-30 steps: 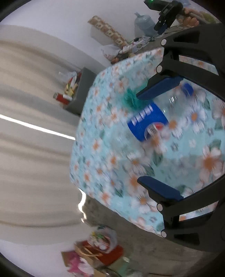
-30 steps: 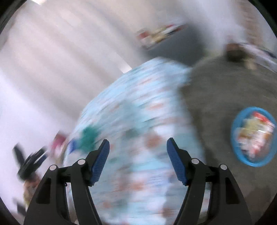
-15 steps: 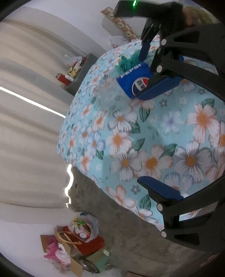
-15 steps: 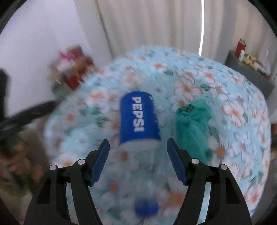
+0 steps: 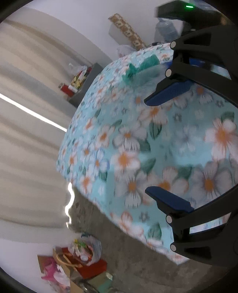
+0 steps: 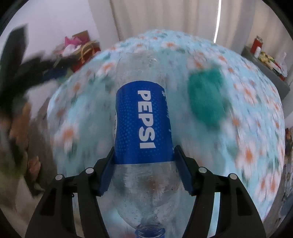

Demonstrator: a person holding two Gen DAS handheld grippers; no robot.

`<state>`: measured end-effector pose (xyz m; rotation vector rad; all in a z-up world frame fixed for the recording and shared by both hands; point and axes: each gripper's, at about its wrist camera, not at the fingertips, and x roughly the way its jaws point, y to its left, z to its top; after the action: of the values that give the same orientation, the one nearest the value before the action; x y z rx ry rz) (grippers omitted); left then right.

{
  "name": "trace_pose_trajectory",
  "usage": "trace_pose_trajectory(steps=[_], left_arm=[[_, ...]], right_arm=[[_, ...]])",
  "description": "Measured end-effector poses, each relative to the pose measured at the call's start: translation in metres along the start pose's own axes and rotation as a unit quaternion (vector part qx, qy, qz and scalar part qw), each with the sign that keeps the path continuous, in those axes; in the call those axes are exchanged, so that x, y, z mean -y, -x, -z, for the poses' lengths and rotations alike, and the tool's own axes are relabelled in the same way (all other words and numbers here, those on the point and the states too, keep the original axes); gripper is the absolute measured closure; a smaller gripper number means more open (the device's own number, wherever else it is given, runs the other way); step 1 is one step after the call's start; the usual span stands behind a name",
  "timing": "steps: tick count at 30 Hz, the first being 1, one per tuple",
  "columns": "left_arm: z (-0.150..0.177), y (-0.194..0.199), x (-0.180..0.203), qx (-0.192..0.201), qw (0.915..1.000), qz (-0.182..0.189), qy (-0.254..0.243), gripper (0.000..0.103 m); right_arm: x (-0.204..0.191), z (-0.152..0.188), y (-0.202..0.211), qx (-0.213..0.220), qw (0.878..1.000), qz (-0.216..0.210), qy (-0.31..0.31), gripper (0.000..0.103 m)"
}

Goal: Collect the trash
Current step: 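Grasp the Pepsi bottle with the right gripper while the left gripper grasps the green plastic bag, then lift the green bag with the left gripper while the right gripper holds the Pepsi bottle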

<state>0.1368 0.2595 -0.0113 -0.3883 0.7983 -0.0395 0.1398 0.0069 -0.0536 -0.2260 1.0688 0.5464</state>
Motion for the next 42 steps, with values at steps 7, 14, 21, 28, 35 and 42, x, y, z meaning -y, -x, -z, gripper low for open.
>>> trace_pose_trajectory(steps=[7,14,21,28,35,42], left_arm=[[0.0,-0.044,0.063,-0.055,0.995,0.08,-0.022,0.018],[-0.001,-0.118,0.124,-0.142,0.9807,0.134,0.007,0.018],[0.005,-0.154,0.173,-0.141,0.9848,0.076,-0.068,0.039],[0.011,-0.144,0.171,-0.132,0.9847,0.066,-0.093,0.058],[0.035,-0.09,0.16,-0.143,0.9778,0.076,-0.132,0.058],[0.072,-0.051,0.153,-0.158,0.9694,0.063,-0.177,0.057]], right_arm=[[0.07,0.081,0.054,0.008,0.987,0.052,-0.153,0.042],[0.151,0.116,0.065,0.064,0.938,0.022,-0.341,0.042],[0.163,0.117,0.06,0.096,0.917,-0.002,-0.387,0.042],[0.167,0.122,0.058,0.115,0.907,-0.027,-0.405,0.042],[0.172,0.127,0.057,0.119,0.905,-0.04,-0.407,0.042],[0.173,0.127,0.057,0.12,0.904,-0.042,-0.408,0.042]])
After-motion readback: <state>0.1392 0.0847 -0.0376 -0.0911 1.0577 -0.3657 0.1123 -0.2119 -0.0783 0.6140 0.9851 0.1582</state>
